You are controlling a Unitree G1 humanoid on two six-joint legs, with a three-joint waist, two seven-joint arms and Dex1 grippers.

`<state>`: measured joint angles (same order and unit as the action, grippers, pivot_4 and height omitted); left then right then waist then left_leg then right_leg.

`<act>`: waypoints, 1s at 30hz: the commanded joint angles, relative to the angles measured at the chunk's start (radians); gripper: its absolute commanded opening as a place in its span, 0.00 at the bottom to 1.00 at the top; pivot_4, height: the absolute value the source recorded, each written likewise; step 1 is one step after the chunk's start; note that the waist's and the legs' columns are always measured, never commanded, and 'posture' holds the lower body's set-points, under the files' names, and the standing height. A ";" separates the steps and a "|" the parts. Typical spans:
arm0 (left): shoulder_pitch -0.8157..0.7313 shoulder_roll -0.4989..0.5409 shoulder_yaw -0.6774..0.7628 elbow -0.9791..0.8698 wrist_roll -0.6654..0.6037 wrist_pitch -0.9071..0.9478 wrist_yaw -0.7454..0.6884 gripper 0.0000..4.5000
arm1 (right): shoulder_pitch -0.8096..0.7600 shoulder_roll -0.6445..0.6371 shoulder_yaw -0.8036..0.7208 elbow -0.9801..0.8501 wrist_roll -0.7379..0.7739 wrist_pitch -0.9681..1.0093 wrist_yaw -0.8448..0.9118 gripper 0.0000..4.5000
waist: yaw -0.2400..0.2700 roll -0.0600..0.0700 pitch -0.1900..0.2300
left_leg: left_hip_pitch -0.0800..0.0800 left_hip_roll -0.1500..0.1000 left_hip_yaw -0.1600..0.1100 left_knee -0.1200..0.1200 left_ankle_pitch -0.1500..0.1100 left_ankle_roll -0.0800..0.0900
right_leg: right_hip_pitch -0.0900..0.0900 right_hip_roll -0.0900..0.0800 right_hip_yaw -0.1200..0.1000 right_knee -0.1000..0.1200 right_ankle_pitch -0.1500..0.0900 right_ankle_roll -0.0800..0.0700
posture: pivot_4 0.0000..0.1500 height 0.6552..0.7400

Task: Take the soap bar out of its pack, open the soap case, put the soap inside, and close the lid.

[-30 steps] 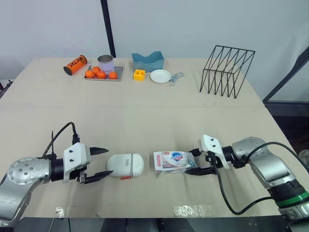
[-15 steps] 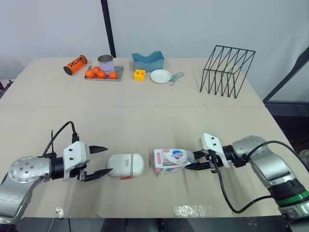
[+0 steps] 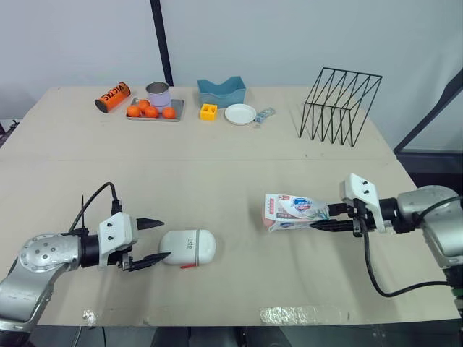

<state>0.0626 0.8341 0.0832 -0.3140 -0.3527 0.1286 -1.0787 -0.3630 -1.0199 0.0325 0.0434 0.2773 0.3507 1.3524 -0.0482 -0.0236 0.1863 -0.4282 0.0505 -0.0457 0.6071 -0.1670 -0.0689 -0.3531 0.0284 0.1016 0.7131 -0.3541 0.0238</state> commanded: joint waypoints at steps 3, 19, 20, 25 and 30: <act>-0.015 -0.002 -0.002 0.018 0.005 -0.021 -0.006 0.81 | -0.008 -0.103 -0.023 -0.021 -0.026 -0.044 0.059 0.31 | 0.000 0.001 0.001 | 0.000 0.000 0.000 0.000 0.000 0.000 | 0.000 0.000 0.000 0.000 0.000 0.000 | 1.00 1.00; -0.022 0.012 0.008 0.000 -0.054 -0.019 -0.060 0.81 | 0.101 -0.161 -0.049 -0.160 0.011 -0.001 0.075 0.31 | 0.000 0.002 0.001 | 0.000 0.000 0.000 0.001 0.000 0.000 | 0.000 0.000 0.000 0.000 0.000 0.000 | 1.00 1.00; -0.021 0.013 0.011 -0.001 -0.056 -0.017 -0.064 0.81 | 0.098 -0.158 -0.047 -0.158 0.012 0.002 0.071 0.31 | 0.000 0.002 0.001 | 0.000 0.000 0.000 0.001 0.000 0.000 | 0.000 0.000 0.000 0.000 0.000 0.000 | 1.00 1.00; -0.011 0.026 0.031 -0.027 -0.084 0.008 -0.078 0.81 | 0.111 -0.170 -0.043 -0.118 -0.012 -0.018 0.069 0.31 | 0.000 0.002 0.001 | 0.000 0.000 0.000 0.001 0.000 0.000 | 0.000 0.000 0.000 0.000 0.000 0.000 | 1.00 1.00; -0.003 0.037 0.043 -0.035 -0.086 0.016 -0.083 0.81 | 0.144 -0.188 -0.067 -0.093 -0.007 -0.025 0.079 0.31 | 0.000 0.002 0.001 | 0.000 0.000 0.000 0.001 0.000 0.000 | 0.000 0.000 0.000 0.000 0.000 0.000 | 1.00 1.00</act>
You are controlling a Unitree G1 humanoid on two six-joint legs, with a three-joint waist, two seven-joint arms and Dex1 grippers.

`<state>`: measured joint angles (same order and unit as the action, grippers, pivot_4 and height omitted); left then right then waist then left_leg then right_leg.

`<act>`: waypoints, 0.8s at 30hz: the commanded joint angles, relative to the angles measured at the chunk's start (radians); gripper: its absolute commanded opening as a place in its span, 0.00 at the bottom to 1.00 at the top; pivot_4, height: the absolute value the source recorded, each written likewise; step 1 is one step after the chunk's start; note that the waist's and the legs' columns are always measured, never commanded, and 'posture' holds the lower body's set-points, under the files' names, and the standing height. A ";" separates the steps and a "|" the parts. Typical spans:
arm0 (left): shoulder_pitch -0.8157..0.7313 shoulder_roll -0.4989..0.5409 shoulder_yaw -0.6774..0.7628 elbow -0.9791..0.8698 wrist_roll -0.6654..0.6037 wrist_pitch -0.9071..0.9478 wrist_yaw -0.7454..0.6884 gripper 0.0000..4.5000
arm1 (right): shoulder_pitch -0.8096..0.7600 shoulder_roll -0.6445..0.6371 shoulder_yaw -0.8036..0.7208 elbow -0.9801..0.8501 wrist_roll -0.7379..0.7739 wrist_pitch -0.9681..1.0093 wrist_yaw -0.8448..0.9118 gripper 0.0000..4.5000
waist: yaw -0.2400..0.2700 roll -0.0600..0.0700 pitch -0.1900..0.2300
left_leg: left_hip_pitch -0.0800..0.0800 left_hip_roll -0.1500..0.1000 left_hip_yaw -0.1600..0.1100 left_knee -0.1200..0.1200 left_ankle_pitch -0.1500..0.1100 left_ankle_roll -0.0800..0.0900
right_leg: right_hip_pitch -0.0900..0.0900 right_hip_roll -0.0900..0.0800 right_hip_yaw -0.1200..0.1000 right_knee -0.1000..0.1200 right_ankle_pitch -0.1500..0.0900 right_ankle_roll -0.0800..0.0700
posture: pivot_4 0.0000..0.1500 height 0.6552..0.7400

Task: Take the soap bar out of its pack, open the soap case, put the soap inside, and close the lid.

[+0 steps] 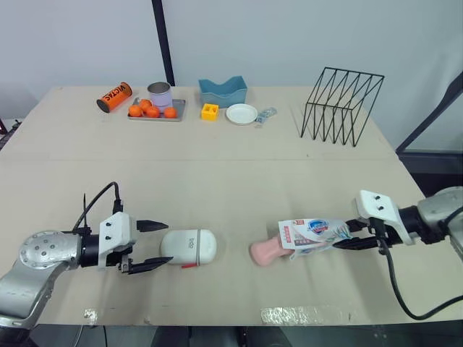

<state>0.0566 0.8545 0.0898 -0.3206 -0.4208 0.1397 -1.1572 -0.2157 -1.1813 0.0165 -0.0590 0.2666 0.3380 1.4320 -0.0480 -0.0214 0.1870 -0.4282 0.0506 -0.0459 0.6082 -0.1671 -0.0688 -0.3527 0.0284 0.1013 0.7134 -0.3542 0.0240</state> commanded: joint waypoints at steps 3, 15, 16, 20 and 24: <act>0.006 0.019 0.038 -0.030 -0.014 0.007 -0.003 0.81 | 0.009 -0.047 -0.078 0.044 0.001 -0.026 0.000 0.31 | 0.000 0.000 0.000 | 0.000 0.000 0.000 0.000 0.000 0.000 | 0.000 0.000 0.000 0.000 0.000 0.000 | 1.00 1.00; -0.016 0.022 0.026 -0.019 0.006 0.020 0.008 0.81 | -0.063 -0.086 -0.145 0.332 -0.064 -0.108 -0.076 0.31 | -0.006 0.001 0.000 | 0.001 0.000 0.001 0.000 0.000 0.000 | 0.001 0.000 0.001 0.000 0.000 0.000 | 1.00 1.00; -0.021 0.021 0.023 -0.015 0.010 0.020 0.008 0.81 | -0.111 -0.055 -0.141 0.368 -0.069 -0.113 -0.111 0.31 | -0.008 0.001 0.000 | 0.002 0.001 0.002 0.000 0.000 0.000 | 0.001 0.000 0.002 0.000 0.000 -0.001 | 1.00 1.00; -0.034 0.014 0.007 0.006 0.031 0.007 0.012 0.81 | -0.318 0.108 -0.110 0.532 -0.127 0.065 -0.357 0.31 | -0.027 -0.001 0.000 | 0.006 0.001 0.003 -0.001 0.000 0.000 | 0.004 0.002 0.003 0.000 0.000 -0.001 | 1.00 1.00; -0.043 0.011 -0.001 0.016 0.040 0.002 0.016 0.81 | -0.351 0.165 -0.079 0.564 -0.154 0.217 -0.435 0.31 | -0.022 0.001 0.001 | 0.004 0.000 0.002 -0.002 0.000 0.001 | 0.003 0.000 0.003 0.000 0.000 0.000 | 1.00 1.00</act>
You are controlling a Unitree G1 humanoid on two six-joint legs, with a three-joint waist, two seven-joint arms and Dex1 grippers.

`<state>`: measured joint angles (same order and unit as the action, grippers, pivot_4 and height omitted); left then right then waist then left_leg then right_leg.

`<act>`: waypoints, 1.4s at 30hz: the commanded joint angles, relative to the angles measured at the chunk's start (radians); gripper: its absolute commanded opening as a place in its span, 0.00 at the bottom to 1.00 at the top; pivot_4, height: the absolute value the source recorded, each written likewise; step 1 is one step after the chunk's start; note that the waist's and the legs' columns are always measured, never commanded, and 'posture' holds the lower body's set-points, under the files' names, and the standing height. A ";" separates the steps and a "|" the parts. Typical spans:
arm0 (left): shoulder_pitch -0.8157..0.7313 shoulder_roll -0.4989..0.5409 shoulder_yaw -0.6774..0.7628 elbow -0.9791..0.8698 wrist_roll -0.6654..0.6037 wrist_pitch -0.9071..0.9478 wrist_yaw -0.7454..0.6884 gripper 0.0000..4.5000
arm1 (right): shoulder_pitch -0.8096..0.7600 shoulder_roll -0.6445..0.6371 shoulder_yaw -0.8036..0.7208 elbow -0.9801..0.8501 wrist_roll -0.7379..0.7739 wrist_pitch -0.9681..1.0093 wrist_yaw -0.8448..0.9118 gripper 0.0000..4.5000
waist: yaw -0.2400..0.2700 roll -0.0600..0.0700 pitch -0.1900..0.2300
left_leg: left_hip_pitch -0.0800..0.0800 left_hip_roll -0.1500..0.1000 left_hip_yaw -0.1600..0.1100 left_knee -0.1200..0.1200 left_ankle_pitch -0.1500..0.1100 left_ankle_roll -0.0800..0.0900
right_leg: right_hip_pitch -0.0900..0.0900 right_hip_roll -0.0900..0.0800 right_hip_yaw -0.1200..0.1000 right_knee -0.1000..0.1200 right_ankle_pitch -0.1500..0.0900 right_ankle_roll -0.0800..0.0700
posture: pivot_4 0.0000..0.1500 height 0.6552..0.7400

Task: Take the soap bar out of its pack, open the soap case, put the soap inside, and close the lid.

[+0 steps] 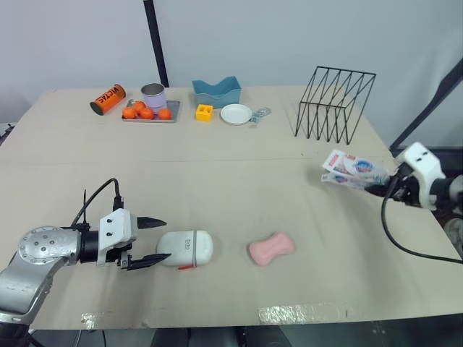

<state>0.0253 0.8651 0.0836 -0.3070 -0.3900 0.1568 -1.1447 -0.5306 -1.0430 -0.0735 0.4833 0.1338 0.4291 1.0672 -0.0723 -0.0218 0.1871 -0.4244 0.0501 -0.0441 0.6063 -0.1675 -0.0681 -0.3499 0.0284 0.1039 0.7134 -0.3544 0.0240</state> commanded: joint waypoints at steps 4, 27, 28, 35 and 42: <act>-0.013 0.000 0.003 0.011 0.021 -0.023 0.004 0.81 | -0.029 0.046 0.016 -0.007 -0.002 0.206 -0.064 0.31 | 0.001 0.003 0.002 | -0.003 -0.001 0.000 0.001 -0.001 0.001 | -0.003 -0.001 0.000 0.001 0.000 0.000 | 1.00 1.00; -0.015 0.012 0.023 0.052 0.018 -0.047 -0.033 0.81 | 0.176 -0.091 -0.166 -0.502 0.303 0.071 0.244 1.00 | -0.006 0.008 0.003 | 0.000 0.001 0.003 0.002 -0.001 0.002 | -0.002 0.001 0.003 0.002 0.000 0.000 | 1.00 1.00; -0.013 0.015 0.027 0.056 0.016 -0.053 -0.043 0.81 | 0.179 -0.074 -0.145 -0.574 0.322 0.079 0.243 1.00 | -0.005 0.008 0.003 | 0.000 0.002 0.002 0.002 -0.001 0.002 | -0.002 0.002 0.002 0.002 0.000 0.000 | 1.00 1.00; -0.003 0.023 0.038 0.058 0.002 -0.068 -0.075 0.81 | 0.196 -0.008 -0.062 -0.838 0.420 0.152 0.230 1.00 | 0.006 0.008 0.003 | -0.003 -0.001 -0.001 0.003 -0.001 0.002 | -0.002 -0.001 -0.001 0.001 -0.001 0.001 | 1.00 1.00; 0.017 0.037 0.041 0.039 -0.003 -0.054 -0.087 0.81 | 0.242 0.012 -0.057 -0.884 0.466 0.126 0.251 1.00 | 0.016 0.007 0.003 | -0.004 -0.001 -0.001 0.003 -0.001 0.002 | -0.002 -0.001 -0.002 0.001 -0.001 0.001 | 1.00 1.00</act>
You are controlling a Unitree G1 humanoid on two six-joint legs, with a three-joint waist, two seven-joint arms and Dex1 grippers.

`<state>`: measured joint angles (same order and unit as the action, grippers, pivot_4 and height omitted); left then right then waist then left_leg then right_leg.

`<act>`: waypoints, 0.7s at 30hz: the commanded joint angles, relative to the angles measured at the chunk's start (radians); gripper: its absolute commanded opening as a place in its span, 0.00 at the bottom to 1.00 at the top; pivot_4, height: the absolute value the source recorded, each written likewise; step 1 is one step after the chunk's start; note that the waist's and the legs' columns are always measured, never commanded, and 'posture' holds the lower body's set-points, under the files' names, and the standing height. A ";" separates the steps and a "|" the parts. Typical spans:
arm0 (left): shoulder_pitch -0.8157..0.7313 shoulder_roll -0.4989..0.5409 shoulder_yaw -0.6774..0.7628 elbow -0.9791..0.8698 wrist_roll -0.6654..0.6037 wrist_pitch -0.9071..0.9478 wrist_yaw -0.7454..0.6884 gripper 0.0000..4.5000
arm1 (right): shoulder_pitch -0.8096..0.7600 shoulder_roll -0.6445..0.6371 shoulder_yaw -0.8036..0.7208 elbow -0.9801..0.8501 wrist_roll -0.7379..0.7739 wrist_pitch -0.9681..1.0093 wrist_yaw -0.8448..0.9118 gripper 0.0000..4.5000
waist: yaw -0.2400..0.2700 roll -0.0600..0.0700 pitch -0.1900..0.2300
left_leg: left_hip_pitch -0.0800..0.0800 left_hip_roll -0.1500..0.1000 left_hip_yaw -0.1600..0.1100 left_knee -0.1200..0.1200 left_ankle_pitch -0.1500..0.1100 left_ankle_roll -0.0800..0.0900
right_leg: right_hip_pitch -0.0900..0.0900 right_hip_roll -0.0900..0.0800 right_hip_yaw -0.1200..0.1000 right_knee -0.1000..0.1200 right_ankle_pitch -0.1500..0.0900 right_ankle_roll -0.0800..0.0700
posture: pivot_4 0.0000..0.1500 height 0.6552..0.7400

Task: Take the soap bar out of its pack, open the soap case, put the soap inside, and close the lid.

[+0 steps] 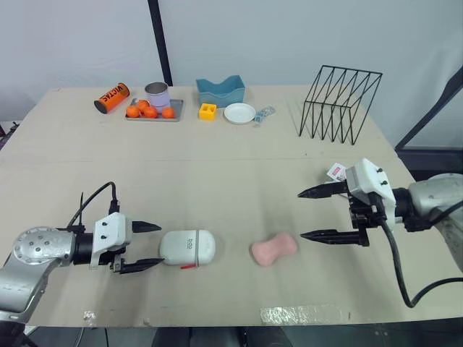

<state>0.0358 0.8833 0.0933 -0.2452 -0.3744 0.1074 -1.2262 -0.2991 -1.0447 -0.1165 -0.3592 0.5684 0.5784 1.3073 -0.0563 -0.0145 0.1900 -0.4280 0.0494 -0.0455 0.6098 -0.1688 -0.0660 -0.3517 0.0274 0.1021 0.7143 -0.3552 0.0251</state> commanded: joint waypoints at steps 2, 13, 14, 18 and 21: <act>0.009 0.017 0.031 -0.025 -0.018 -0.006 -0.008 0.81 | 0.022 0.035 0.000 -0.048 0.030 -0.032 -0.003 1.00 | 0.000 0.000 0.000 | 0.000 0.000 0.000 0.000 0.000 0.000 | 0.000 0.000 0.000 0.000 0.000 0.000 | 1.00 1.00; -0.025 -0.004 -0.008 -0.011 -0.005 -0.028 -0.005 0.81 | 0.010 0.134 0.066 0.001 -0.041 -0.075 -0.107 1.00 | 0.001 -0.002 0.000 | 0.000 0.000 0.000 0.000 0.000 0.000 | 0.000 0.000 0.000 0.000 0.000 0.000 | 1.00 1.00; -0.028 -0.003 -0.015 -0.006 0.001 -0.030 -0.007 0.81 | 0.012 0.135 0.067 -0.006 -0.037 -0.074 -0.105 1.00 | 0.001 -0.002 0.000 | 0.000 0.000 0.000 0.000 0.000 0.000 | 0.000 0.000 0.000 0.000 0.000 0.000 | 1.00 1.00; -0.045 0.000 -0.052 0.020 0.030 -0.046 -0.022 0.81 | 0.024 0.143 0.081 -0.027 -0.039 -0.070 -0.116 1.00 | 0.001 -0.003 0.000 | 0.000 0.000 0.000 0.000 0.000 0.000 | 0.000 0.000 0.000 0.000 0.000 0.000 | 1.00 1.00; -0.070 -0.004 -0.083 0.039 0.036 -0.048 -0.036 0.81 | 0.030 0.148 0.089 -0.038 -0.043 -0.069 -0.123 1.00 | 0.001 -0.003 0.000 | 0.000 0.000 0.000 0.000 0.000 0.000 | 0.000 0.001 0.000 0.000 0.000 0.000 | 1.00 1.00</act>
<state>-0.0177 0.8791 0.0183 -0.2046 -0.3462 0.0746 -1.2491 -0.2673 -0.8994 -0.0235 -0.3575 0.5167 0.5157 1.1910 -0.0548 -0.0172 0.1900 -0.4283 0.0496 -0.0458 0.6100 -0.1688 -0.0660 -0.3518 0.0281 0.1018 0.7145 -0.3551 0.0248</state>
